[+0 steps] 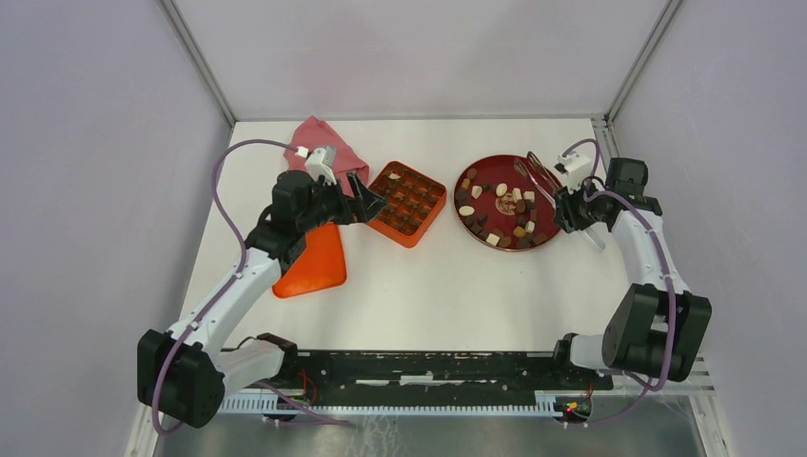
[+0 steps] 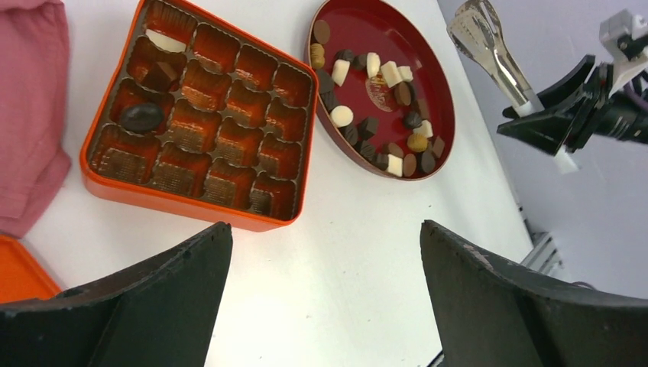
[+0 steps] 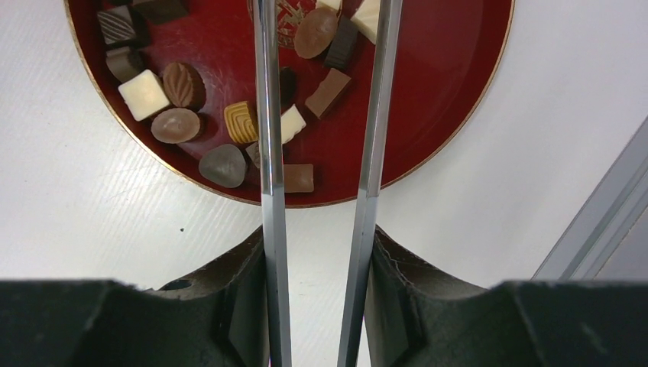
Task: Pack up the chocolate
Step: Pick up the fake chocolate from the plate.
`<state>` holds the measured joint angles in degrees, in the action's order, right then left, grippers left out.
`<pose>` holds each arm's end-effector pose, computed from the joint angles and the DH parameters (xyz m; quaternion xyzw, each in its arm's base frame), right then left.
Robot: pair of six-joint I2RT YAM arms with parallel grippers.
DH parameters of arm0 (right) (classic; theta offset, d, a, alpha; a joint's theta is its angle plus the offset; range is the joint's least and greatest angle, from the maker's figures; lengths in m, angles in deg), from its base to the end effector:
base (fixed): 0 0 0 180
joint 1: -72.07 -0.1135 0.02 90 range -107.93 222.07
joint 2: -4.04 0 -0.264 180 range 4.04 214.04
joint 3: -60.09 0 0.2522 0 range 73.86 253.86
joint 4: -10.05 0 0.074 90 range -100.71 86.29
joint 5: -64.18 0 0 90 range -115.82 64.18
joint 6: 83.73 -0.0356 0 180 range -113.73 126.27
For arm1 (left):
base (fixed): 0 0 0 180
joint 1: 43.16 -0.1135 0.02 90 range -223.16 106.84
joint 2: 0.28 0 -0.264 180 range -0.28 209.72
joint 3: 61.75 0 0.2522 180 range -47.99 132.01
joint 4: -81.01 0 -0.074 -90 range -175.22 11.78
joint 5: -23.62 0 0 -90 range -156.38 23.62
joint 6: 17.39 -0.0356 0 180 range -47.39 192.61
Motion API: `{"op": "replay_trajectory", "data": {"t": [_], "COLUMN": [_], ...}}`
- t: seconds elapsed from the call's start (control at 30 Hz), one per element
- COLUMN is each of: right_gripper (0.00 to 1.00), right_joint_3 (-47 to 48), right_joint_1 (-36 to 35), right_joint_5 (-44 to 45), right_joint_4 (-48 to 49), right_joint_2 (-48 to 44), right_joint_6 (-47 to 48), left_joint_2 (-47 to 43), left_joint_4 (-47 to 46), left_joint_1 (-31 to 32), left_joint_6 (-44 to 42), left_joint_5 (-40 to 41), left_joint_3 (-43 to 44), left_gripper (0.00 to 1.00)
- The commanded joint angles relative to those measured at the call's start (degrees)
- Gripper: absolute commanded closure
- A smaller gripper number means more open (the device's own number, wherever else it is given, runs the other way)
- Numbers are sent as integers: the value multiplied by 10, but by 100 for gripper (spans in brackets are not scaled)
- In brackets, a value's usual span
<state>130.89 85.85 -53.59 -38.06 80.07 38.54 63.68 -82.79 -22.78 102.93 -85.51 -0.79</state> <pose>0.2666 -0.0483 0.2621 -0.2225 0.8974 0.0902 0.3701 0.2374 -0.1006 0.3021 0.0263 0.8091 -0.3670 0.4582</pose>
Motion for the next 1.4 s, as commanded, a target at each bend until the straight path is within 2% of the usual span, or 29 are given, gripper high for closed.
{"op": "replay_trajectory", "data": {"t": [0.0,0.23,0.43,0.83,1.0,1.37], "right_gripper": [55,55,55,56,55,56], "right_joint_3": [38,102,193,304,286,265], "right_joint_1": [3,1,-3,-38,-44,-55], "right_joint_5": [16,32,42,86,117,127], "right_joint_4": [-10,-96,-174,-266,-254,-238], "right_joint_2": [34,104,171,253,245,259], "right_joint_6": [33,67,79,19,3,-12], "left_joint_2": [-38,-64,-81,-97,-110,-120], "left_joint_4": [35,77,112,127,122,118], "left_joint_1": [2,1,2,-1,-3,-9], "left_joint_6": [-106,-157,-174,-176,-174,-173], "left_joint_5": [-4,26,52,52,45,42], "left_joint_3": [3,-5,-4,-4,-6,-9], "left_gripper": [3,2,2,2,2,2]}}
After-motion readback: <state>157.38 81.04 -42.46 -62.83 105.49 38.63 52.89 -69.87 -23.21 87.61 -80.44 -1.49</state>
